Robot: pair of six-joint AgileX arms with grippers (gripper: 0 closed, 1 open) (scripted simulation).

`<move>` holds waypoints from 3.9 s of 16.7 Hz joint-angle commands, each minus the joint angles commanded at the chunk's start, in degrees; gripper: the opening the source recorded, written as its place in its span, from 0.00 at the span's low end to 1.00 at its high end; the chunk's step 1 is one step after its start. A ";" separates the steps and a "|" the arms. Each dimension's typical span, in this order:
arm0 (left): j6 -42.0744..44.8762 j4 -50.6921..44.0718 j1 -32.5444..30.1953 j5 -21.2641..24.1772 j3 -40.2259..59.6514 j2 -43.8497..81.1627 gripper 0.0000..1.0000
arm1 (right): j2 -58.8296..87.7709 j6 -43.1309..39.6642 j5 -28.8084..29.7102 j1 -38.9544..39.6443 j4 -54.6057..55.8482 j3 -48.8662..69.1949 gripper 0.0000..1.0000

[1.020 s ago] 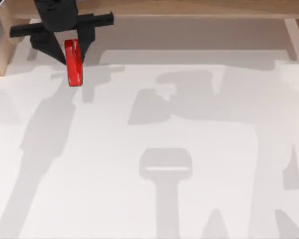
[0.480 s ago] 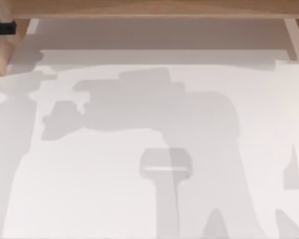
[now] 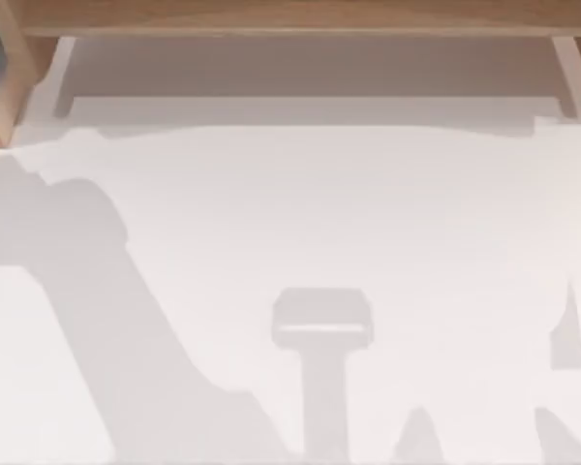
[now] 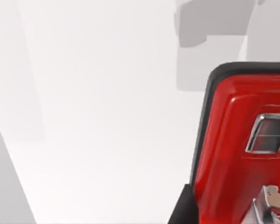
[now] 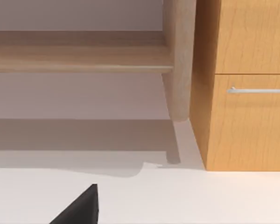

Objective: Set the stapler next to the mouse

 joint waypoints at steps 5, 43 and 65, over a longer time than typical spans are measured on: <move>2.75 0.45 3.38 -1.51 0.62 2.59 0.00 | 0.00 0.00 0.00 0.00 0.00 0.00 1.00; 3.37 9.19 4.06 -1.77 -10.69 -0.08 0.00 | 0.00 0.00 0.00 0.00 0.00 0.00 1.00; 3.37 9.19 4.06 -1.77 -10.69 -0.08 1.00 | 0.00 0.00 0.00 0.00 0.00 0.00 1.00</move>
